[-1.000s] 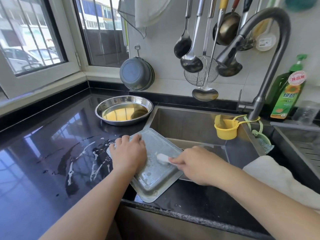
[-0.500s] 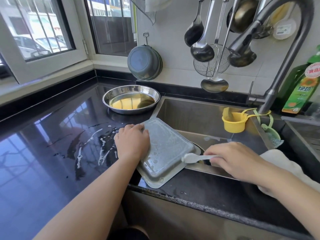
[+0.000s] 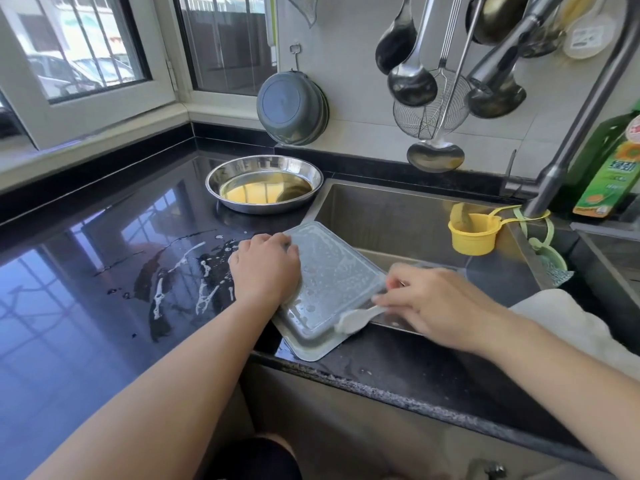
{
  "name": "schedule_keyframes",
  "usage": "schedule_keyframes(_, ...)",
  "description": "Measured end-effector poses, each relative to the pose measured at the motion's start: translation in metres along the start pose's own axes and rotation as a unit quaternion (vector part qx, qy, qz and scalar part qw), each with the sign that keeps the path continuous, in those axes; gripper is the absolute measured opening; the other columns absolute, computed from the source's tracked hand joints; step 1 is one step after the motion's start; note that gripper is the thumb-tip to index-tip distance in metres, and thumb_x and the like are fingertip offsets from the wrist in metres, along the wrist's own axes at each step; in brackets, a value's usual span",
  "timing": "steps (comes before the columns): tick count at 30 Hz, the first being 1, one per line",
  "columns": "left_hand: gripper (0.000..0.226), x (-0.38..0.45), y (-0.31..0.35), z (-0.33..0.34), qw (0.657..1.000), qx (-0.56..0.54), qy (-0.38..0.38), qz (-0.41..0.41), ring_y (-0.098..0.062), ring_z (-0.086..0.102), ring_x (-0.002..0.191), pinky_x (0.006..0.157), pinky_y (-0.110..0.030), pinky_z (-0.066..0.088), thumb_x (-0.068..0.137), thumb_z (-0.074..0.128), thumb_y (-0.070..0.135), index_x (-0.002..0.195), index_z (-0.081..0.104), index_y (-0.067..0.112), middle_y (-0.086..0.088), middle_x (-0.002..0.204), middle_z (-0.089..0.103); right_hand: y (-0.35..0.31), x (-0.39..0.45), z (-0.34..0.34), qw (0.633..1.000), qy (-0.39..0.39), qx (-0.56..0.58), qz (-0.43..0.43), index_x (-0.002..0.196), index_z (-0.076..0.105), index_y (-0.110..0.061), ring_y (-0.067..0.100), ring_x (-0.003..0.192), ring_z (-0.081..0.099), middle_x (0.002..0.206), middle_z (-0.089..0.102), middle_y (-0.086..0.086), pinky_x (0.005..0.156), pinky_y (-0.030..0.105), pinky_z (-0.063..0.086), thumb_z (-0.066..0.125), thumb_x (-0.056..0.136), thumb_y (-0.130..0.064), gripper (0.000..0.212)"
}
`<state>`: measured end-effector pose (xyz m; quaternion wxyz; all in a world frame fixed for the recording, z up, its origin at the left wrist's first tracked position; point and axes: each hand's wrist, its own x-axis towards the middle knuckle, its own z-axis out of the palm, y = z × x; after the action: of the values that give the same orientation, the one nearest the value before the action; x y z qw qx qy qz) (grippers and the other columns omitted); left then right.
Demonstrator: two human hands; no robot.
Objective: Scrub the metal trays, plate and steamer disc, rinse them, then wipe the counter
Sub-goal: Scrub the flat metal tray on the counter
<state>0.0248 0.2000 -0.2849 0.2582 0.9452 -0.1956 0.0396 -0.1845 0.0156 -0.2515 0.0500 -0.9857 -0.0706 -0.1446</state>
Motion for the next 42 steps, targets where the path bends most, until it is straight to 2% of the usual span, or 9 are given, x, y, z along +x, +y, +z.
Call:
schedule_keyframes(4, 0.042, 0.0, -0.002, 0.0, 1.0, 0.004, -0.001, 0.001, -0.032, 0.043, 0.135, 0.114, -0.047, 0.03, 0.103, 0.04, 0.044, 0.14, 0.059, 0.036, -0.001, 0.147, 0.055, 0.034, -0.015, -0.018, 0.996, 0.031, -0.036, 0.075, 0.094, 0.081, -0.028, 0.016, 0.056, 0.039, 0.083, 0.049, -0.011, 0.052, 0.026, 0.027, 0.065, 0.094, -0.032, 0.016)
schedule_keyframes(11, 0.042, -0.002, 0.0, -0.001, 1.0, -0.003, 0.005, -0.007, -0.032, 0.043, 0.136, 0.116, -0.047, 0.031, 0.103, 0.04, 0.044, 0.14, 0.059, 0.037, -0.002, 0.147, 0.056, -0.037, 0.008, 0.007, 0.999, -0.002, 0.012, -0.034, 0.099, 0.076, -0.027, 0.018, 0.06, 0.048, 0.086, 0.05, -0.008, 0.05, 0.032, 0.043, 0.058, 0.1, -0.033, 0.019)
schedule_keyframes(15, 0.042, -0.002, 0.0, -0.001, 1.0, -0.012, 0.007, -0.01, -0.031, 0.042, 0.137, 0.116, -0.046, 0.031, 0.103, 0.042, 0.045, 0.14, 0.06, 0.037, -0.002, 0.147, 0.055, -0.035, 0.002, 0.008, 0.999, 0.003, 0.008, -0.041, 0.098, 0.075, -0.026, 0.018, 0.058, 0.046, 0.085, 0.048, -0.007, 0.049, 0.029, 0.038, 0.059, 0.101, -0.031, 0.017)
schedule_keyframes(21, 0.042, -0.001, -0.002, 0.0, 1.0, -0.016, 0.011, -0.021, -0.032, 0.043, 0.135, 0.116, -0.046, 0.032, 0.103, 0.042, 0.045, 0.14, 0.06, 0.037, -0.002, 0.147, 0.056, 0.031, -0.02, -0.007, 0.995, 0.044, -0.012, 0.086, 0.103, 0.081, -0.031, 0.015, 0.059, 0.042, 0.084, 0.047, -0.014, 0.054, 0.028, 0.033, 0.068, 0.094, -0.03, 0.015)
schedule_keyframes(26, 0.043, 0.0, -0.002, 0.0, 0.999, -0.008, 0.019, -0.024, -0.033, 0.045, 0.134, 0.114, -0.047, 0.034, 0.103, 0.041, 0.045, 0.141, 0.06, 0.037, -0.004, 0.146, 0.057, -0.023, -0.004, 0.008, 0.999, 0.023, 0.024, -0.006, 0.103, 0.078, -0.032, 0.019, 0.06, 0.05, 0.086, 0.051, -0.01, 0.052, 0.035, 0.046, 0.049, 0.101, -0.044, 0.031)
schedule_keyframes(30, 0.043, 0.0, -0.003, 0.001, 1.0, -0.006, 0.012, -0.025, -0.034, 0.045, 0.133, 0.113, -0.047, 0.034, 0.103, 0.041, 0.045, 0.141, 0.06, 0.037, -0.005, 0.146, 0.057, -0.051, 0.008, 0.019, 0.999, 0.009, 0.026, -0.038, 0.104, 0.077, -0.028, 0.02, 0.062, 0.052, 0.087, 0.051, -0.005, 0.052, 0.034, 0.049, 0.056, 0.101, -0.033, 0.022)
schedule_keyframes(35, 0.043, 0.002, -0.003, 0.001, 1.0, -0.006, 0.014, -0.021, -0.034, 0.046, 0.132, 0.112, -0.046, 0.035, 0.102, 0.042, 0.045, 0.14, 0.061, 0.037, -0.005, 0.145, 0.058, 0.005, -0.013, 0.003, 0.997, 0.023, 0.011, 0.07, 0.107, 0.079, -0.031, 0.02, 0.069, 0.056, 0.088, 0.053, -0.011, 0.055, 0.033, 0.04, 0.066, 0.097, -0.033, 0.016)
schedule_keyframes(38, 0.043, 0.003, -0.003, 0.001, 1.0, -0.005, 0.013, -0.022, -0.035, 0.046, 0.132, 0.113, -0.047, 0.035, 0.102, 0.042, 0.044, 0.14, 0.061, 0.037, -0.006, 0.145, 0.057, 0.036, -0.023, -0.004, 0.986, 0.03, -0.014, 0.165, 0.113, 0.078, -0.032, 0.018, 0.077, 0.057, 0.091, 0.054, -0.013, 0.063, 0.035, 0.047, 0.068, 0.097, -0.029, 0.02)
schedule_keyframes(42, 0.044, 0.001, -0.003, 0.0, 1.0, -0.005, 0.011, -0.021, -0.035, 0.045, 0.134, 0.113, -0.047, 0.033, 0.102, 0.041, 0.044, 0.141, 0.06, 0.037, -0.005, 0.147, 0.056, 0.048, -0.015, -0.009, 0.987, -0.007, 0.008, 0.162, 0.113, 0.078, -0.03, 0.017, 0.084, 0.059, 0.093, 0.055, -0.014, 0.07, 0.04, 0.051, 0.066, 0.098, -0.028, 0.019)
